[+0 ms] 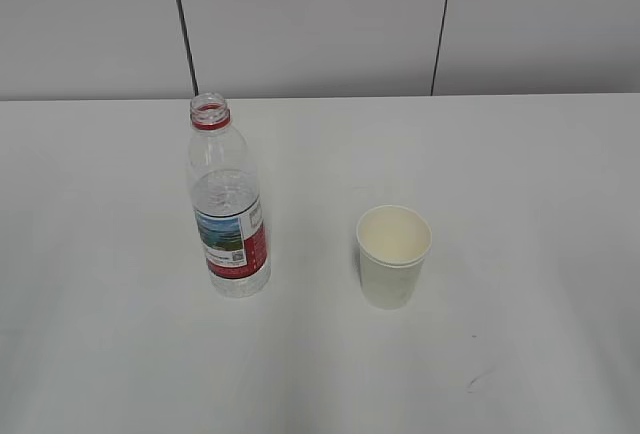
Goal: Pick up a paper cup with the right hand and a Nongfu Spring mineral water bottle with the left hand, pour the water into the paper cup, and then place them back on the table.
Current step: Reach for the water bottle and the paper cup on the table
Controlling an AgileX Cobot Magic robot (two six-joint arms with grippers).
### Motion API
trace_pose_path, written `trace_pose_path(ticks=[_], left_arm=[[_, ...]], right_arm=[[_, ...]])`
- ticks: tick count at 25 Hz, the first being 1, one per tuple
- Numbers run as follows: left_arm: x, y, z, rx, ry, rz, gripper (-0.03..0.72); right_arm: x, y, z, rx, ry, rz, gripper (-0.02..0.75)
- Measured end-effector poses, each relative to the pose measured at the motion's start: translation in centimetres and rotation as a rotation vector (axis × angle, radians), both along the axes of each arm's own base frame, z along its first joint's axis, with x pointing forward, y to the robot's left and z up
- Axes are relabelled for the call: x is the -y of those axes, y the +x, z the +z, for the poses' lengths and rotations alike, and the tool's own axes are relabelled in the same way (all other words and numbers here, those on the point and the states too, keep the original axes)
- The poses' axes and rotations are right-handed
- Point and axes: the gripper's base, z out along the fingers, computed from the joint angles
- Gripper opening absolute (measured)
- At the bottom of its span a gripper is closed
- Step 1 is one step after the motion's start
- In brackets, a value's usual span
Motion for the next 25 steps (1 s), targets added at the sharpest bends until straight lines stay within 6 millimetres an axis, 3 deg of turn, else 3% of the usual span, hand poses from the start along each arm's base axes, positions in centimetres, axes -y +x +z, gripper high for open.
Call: trace_pose_path(ticks=[5, 12, 25], left_arm=[[0.0, 1.5, -2.2, -0.023, -0.001, 0.002, 0.545], [0.0, 2.2, -1.8, 0.078, -0.007, 0.007, 0.545], [0.1, 7.6, -3.2, 0.022, -0.007, 0.018, 0.543]], right_arm=[[0.1, 0.9, -0.8, 0.038, 0.0, -0.008, 0.582], [0.2, 1.4, -1.7, 0.155, -0.005, -0.021, 0.582], [0.3, 3.3, -2.3, 0.093, -0.004, -0.028, 0.582]])
